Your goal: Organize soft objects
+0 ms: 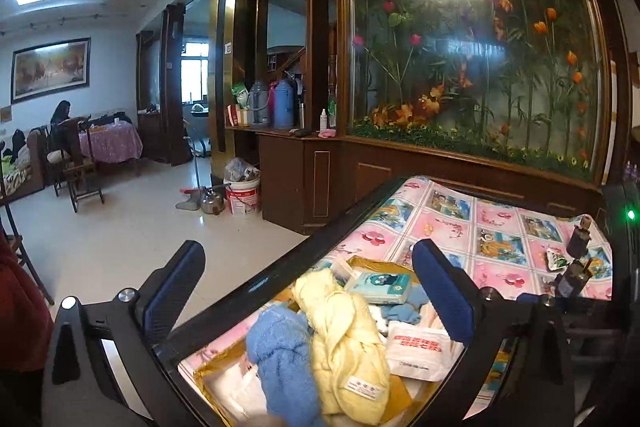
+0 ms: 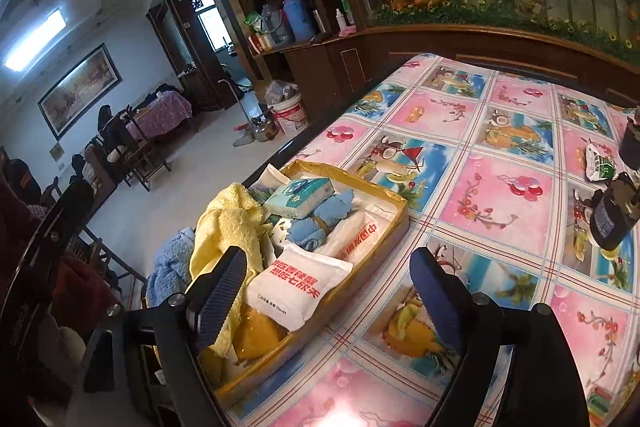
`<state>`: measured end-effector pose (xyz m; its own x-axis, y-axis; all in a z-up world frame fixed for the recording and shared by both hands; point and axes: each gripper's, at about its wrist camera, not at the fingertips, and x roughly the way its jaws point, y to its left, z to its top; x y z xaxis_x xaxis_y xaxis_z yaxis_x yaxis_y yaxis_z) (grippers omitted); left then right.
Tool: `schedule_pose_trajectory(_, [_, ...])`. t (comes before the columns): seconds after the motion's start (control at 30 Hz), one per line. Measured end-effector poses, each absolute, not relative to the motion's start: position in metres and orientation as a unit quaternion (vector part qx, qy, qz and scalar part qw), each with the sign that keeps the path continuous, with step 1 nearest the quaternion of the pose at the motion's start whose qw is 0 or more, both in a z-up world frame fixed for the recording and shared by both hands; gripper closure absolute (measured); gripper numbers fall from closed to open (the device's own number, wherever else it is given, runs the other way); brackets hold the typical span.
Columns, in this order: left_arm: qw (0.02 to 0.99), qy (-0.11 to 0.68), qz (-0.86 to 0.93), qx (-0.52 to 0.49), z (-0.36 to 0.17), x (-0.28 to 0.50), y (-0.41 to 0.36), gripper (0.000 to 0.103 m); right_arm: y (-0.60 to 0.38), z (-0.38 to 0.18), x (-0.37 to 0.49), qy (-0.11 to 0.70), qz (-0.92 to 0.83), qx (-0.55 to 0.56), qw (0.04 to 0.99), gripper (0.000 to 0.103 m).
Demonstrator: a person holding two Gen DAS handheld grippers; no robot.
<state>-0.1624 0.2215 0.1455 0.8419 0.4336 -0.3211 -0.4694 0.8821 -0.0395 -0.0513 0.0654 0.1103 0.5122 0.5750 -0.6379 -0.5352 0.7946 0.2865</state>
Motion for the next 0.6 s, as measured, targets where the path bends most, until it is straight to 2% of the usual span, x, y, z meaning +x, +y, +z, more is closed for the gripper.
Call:
schedule_pose_trajectory(0.13, [0.955,0.196,0.212,-0.069,0.139,-0.151,0.217,0.0,0.057,0.105,-0.07,0.368,0.321,0.019,0.872,0.017])
schedule_pose_trajectory(0.6, [0.94,0.248,0.222,-0.07,0.122,-0.151,0.196,0.0,0.049,0.077,-0.102,0.369,0.306,-0.02,0.877,0.015])
